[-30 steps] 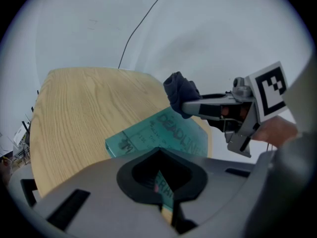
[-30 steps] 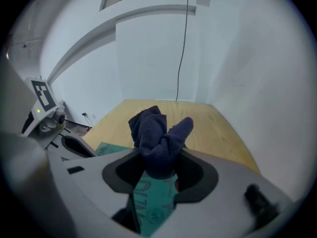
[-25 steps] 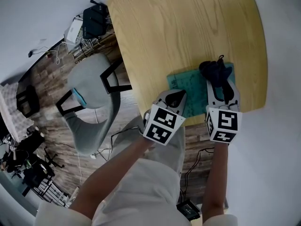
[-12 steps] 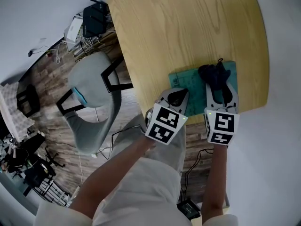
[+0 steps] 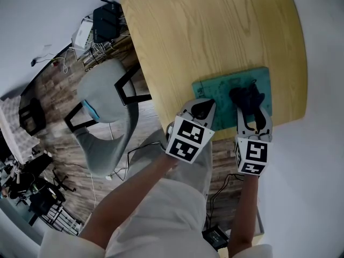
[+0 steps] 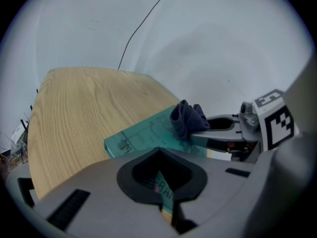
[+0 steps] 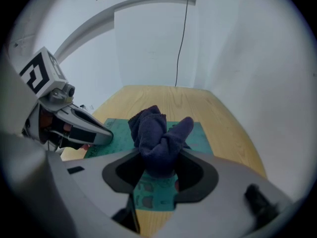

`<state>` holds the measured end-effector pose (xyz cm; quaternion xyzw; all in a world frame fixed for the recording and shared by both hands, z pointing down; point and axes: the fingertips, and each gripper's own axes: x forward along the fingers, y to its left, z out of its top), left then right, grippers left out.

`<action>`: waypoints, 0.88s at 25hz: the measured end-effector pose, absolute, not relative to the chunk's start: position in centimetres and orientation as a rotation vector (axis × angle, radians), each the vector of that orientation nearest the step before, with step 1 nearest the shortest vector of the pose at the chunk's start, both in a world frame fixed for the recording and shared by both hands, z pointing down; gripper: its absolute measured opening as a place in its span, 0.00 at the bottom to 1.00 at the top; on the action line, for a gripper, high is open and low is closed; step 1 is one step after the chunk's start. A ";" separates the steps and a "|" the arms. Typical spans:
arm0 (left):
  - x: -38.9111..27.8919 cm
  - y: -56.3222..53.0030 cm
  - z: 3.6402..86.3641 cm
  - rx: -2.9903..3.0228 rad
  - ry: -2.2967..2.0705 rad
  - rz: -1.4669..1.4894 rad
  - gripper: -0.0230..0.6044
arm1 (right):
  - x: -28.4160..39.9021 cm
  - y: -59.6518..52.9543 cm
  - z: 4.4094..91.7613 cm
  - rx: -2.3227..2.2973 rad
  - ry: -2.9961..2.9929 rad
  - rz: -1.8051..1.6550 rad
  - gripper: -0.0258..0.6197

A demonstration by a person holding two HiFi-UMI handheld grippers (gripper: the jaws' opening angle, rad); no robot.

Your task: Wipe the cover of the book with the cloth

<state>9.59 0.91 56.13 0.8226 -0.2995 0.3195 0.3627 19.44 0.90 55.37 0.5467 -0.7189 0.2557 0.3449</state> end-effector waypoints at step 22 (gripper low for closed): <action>9.8 0.9 56.2 2.110 -0.750 0.814 0.05 | 21.5 8.9 56.0 1.379 -1.728 0.760 0.32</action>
